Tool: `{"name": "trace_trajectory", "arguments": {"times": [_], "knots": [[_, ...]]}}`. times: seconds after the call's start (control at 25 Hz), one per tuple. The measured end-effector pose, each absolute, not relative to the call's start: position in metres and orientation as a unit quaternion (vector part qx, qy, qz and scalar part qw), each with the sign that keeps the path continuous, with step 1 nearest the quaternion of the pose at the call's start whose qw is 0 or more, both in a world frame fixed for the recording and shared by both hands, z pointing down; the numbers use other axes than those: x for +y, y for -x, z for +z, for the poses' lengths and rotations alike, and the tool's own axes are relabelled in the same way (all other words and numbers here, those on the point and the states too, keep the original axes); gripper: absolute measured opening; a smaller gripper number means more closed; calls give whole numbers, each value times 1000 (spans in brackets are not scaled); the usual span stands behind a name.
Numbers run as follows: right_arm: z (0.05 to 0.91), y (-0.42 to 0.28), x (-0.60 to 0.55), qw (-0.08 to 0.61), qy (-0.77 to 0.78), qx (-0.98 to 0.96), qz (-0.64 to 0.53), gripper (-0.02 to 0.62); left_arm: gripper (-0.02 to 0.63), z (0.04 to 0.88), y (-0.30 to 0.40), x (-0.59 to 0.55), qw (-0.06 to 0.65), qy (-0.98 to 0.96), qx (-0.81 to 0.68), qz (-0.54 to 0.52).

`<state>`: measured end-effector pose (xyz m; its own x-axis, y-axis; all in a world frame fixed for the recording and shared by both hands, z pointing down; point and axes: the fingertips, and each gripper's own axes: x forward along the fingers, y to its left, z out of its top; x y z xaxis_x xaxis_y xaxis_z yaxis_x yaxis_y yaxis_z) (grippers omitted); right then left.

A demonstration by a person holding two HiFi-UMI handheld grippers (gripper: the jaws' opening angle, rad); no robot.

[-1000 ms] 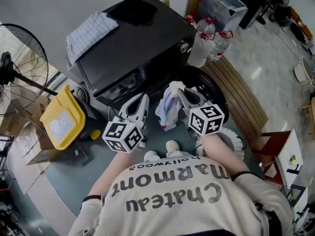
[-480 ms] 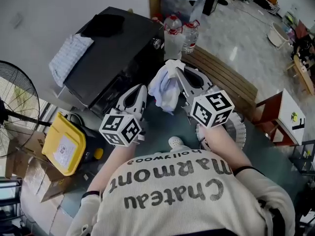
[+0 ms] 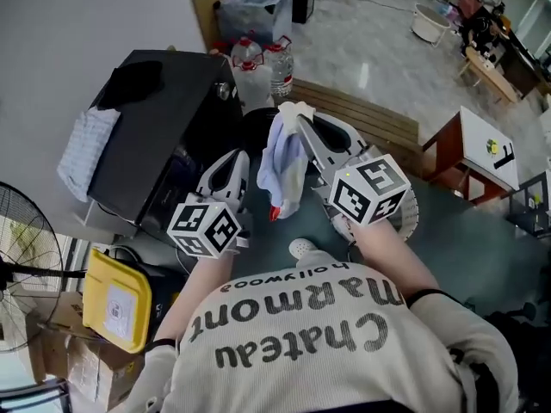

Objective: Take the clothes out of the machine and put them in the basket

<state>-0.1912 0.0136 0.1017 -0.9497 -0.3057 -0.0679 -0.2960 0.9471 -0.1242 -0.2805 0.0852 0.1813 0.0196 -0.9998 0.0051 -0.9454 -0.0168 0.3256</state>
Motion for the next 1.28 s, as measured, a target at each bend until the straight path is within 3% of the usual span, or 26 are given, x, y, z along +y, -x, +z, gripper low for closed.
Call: {"name": "trace_trajectory", "arguments": {"times": [0.56,1.28], "knots": [[54,55,-25,94,286,952,-61,44,8,181,174,14,146,-794,-582,-100],[-29,-104,-118,157,372,915,-17,44,8,154,67,-82,137,-816,-554,-91]]}}
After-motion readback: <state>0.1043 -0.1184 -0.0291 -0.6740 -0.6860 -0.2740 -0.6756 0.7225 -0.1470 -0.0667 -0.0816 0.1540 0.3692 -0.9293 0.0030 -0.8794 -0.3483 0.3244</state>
